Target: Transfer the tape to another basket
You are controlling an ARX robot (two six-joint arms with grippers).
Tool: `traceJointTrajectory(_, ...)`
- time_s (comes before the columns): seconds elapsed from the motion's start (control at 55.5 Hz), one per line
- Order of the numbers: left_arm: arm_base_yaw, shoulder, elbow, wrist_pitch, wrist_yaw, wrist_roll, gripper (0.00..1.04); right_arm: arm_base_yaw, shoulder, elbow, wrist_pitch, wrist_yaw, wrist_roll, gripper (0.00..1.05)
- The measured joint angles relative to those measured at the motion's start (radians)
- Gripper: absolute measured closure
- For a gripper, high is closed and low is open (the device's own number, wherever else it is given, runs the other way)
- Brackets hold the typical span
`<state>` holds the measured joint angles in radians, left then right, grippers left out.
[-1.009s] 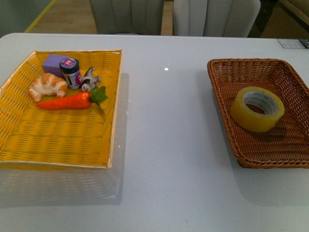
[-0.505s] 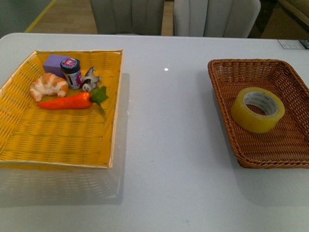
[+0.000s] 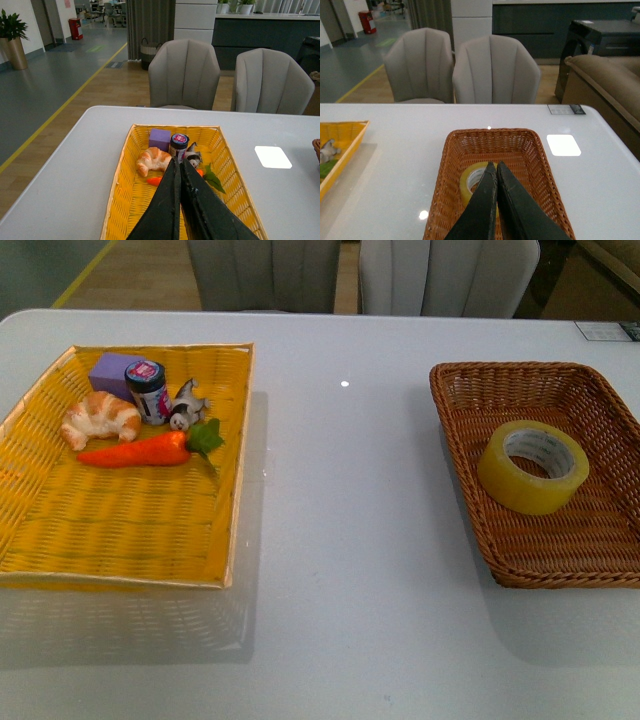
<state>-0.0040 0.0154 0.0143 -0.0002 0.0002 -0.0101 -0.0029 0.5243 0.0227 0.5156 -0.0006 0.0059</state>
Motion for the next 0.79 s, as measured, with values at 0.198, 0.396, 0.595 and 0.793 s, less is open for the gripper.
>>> traceJointTrajectory(0.198,0.0,0.0,0.0,0.0,0.0,0.0,1.03,0.001,-0.107,0.0,-0.099,0.001,0.0,1.03)
traceJointTrajectory(0.396,0.0,0.0,0.0,0.0,0.0,0.0,1.03,0.001,-0.195,0.0,-0.186,0.001,0.0,1.03)
traceJointTrajectory(0.595,0.0,0.0,0.0,0.0,0.0,0.0,1.03,0.001,-0.284,0.0,-0.274,0.001,0.0,1.03)
traceJointTrajectory(0.793,0.0,0.0,0.0,0.0,0.0,0.0,1.03,0.001,-0.336,0.0,-0.327,0.001,0.0,1.03)
